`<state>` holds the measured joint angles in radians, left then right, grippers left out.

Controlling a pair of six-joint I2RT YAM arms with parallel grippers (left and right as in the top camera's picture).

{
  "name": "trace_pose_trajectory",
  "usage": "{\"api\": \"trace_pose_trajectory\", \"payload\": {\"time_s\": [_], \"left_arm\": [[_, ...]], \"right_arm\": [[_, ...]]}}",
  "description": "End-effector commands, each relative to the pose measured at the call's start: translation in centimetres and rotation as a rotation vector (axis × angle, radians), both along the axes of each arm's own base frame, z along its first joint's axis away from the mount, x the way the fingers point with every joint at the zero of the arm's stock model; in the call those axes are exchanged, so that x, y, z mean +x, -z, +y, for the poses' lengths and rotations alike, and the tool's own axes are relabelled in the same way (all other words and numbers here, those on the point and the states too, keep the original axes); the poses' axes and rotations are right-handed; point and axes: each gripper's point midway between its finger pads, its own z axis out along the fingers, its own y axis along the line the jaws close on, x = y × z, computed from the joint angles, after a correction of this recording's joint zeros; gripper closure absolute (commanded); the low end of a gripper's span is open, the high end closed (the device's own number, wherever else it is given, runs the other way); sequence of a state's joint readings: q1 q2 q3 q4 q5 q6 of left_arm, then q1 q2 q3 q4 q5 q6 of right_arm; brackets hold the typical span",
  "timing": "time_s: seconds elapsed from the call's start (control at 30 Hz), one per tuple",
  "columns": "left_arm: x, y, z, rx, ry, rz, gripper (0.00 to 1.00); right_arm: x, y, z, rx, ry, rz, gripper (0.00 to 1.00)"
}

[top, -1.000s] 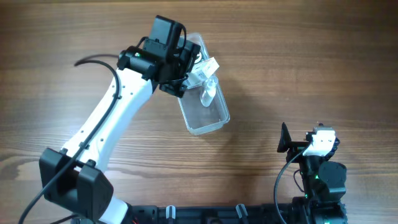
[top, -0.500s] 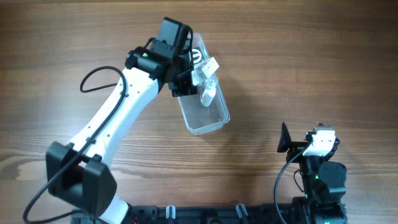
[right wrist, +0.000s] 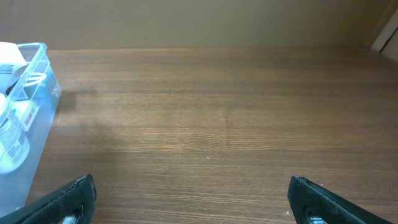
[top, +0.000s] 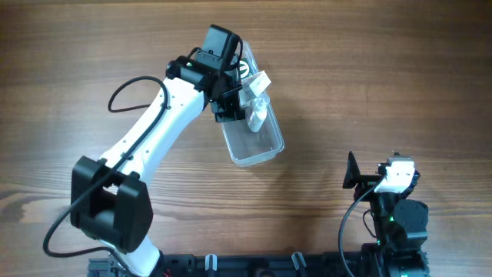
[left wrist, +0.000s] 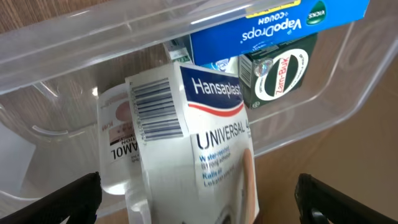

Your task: Pack container

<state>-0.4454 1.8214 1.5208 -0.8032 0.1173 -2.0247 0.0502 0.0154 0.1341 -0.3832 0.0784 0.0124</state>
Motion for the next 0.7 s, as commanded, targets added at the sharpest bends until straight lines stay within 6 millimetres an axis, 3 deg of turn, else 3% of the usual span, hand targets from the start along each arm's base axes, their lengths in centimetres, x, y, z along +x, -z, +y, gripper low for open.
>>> {"api": "trace_pose_trajectory", "payload": {"time_s": [0.0, 0.47, 0.6, 0.67], "left_arm": [[0.2, -0.1, -0.4, -0.061, -0.133, 0.045, 0.00], [0.9, 2.1, -1.3, -0.086, -0.118, 0.080, 0.01], [1.0, 2.1, -1.4, -0.087, -0.118, 0.080, 0.18], [1.0, 2.1, -1.2, -0.087, -0.121, 0.080, 0.33]], "right_arm": [[0.0, -0.1, 0.0, -0.010, -0.003, -0.011, 0.00], [0.0, -0.1, 0.0, -0.010, -0.003, -0.011, 0.00], [0.0, -0.1, 0.0, -0.010, -0.003, -0.011, 0.00], [0.0, -0.1, 0.0, -0.010, -0.003, -0.011, 0.00]]}}
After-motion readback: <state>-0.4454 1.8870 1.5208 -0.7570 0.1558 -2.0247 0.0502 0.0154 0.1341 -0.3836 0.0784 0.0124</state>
